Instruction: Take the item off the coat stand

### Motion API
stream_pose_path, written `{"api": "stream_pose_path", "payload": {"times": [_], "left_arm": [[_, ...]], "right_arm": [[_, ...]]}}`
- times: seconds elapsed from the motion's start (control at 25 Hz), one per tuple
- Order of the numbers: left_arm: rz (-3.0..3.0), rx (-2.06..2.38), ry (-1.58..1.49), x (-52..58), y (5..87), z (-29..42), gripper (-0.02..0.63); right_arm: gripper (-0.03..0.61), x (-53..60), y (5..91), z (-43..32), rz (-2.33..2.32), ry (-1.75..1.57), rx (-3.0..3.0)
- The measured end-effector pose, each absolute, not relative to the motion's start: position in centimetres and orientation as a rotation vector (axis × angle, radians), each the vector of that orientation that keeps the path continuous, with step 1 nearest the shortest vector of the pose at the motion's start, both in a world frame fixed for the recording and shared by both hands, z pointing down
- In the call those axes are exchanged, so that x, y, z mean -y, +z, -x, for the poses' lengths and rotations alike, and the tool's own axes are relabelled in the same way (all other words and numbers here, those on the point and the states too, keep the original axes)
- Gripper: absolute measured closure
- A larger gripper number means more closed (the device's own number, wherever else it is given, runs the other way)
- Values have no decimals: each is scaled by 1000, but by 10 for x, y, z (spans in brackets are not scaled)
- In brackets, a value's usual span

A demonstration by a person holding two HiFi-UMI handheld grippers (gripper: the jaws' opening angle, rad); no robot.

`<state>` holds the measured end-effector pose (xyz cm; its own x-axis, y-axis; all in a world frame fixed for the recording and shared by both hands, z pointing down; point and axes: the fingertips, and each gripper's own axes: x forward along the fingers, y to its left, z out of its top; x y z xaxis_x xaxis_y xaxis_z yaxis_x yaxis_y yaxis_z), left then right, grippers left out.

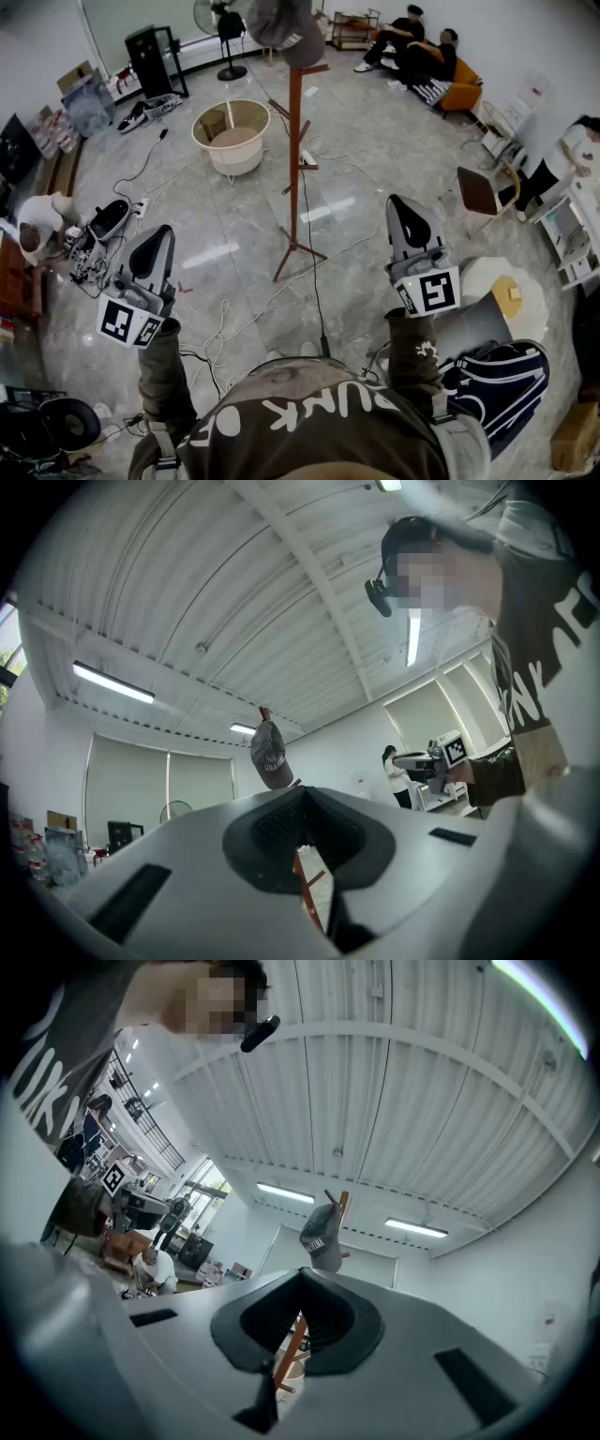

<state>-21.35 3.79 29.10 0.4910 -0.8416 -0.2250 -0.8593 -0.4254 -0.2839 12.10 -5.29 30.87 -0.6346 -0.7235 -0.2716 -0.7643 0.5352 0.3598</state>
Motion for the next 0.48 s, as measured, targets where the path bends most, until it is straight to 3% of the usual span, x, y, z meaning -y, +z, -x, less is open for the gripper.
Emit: {"api": "stream_pose_path", "payload": {"times": [0.48], "left_arm": [[2391, -1420, 67, -27, 290, 210, 609]], "right_arm": [[569, 63, 308, -124, 1305, 687, -2676]]}}
